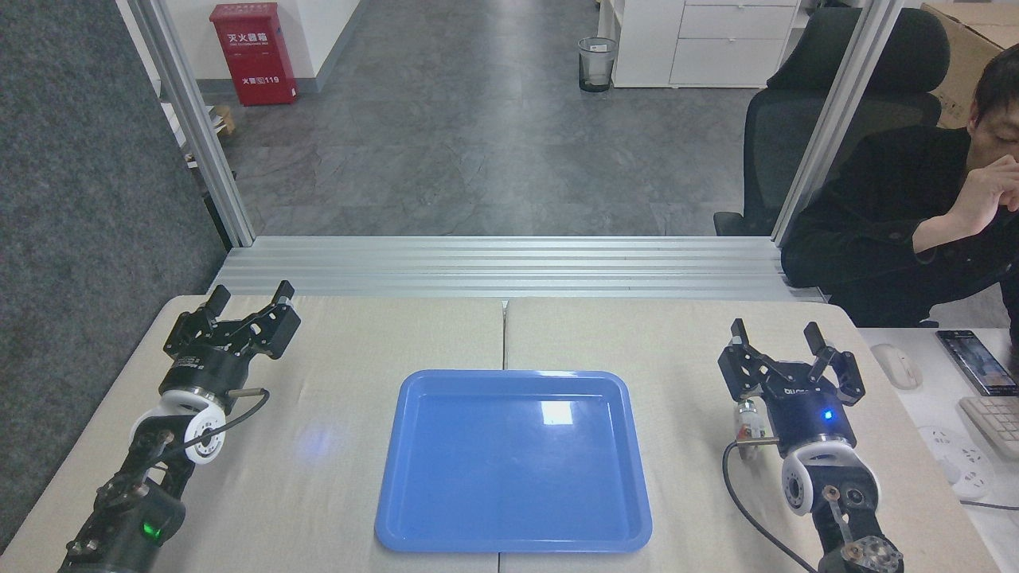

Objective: Pick up switch part and place in tray

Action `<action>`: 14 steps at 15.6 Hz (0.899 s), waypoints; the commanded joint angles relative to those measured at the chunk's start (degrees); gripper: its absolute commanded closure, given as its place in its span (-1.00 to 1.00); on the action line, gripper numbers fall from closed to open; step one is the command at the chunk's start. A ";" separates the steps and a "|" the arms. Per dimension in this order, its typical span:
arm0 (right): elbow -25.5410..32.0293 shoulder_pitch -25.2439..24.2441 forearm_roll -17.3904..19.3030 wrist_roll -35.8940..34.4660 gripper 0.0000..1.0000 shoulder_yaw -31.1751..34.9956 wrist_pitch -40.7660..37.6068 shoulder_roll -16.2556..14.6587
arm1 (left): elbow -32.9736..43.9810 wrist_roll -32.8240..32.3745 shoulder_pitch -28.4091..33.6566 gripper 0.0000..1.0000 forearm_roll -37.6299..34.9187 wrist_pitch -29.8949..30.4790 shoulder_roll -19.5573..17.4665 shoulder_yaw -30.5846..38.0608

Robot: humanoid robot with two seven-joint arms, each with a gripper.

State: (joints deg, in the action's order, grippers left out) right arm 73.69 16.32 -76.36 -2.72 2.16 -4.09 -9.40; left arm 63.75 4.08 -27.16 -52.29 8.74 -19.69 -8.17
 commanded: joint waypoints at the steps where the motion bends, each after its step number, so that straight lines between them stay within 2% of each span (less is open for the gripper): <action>1: -3.00 -1.20 -0.54 1.57 -1.00 -0.14 0.22 0.00 | -0.03 -0.04 0.00 -1.00 0.00 -0.04 0.00 0.00; 3: -9.67 -1.56 -0.71 2.90 -1.00 -0.93 0.22 1.05 | 0.06 -0.04 0.00 -1.00 0.00 -0.04 0.00 0.00; 9: -22.60 -1.91 -0.54 2.46 -1.00 -1.90 0.75 1.49 | -0.03 -0.04 0.00 -1.00 0.00 -0.04 0.00 0.00; 12: -24.55 -1.91 -0.54 2.46 -0.97 -2.78 0.92 2.20 | -0.03 -0.04 0.00 -1.00 0.00 -0.04 0.00 0.00; 14: -25.52 -1.91 -0.54 2.46 -0.81 -2.78 1.36 1.94 | -0.03 -0.04 0.00 -1.00 0.00 0.05 0.00 0.00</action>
State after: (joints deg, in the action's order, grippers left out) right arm 57.99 14.46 -76.97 -0.18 0.52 -3.12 -8.17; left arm 63.75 4.08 -27.16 -52.29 8.74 -19.69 -8.17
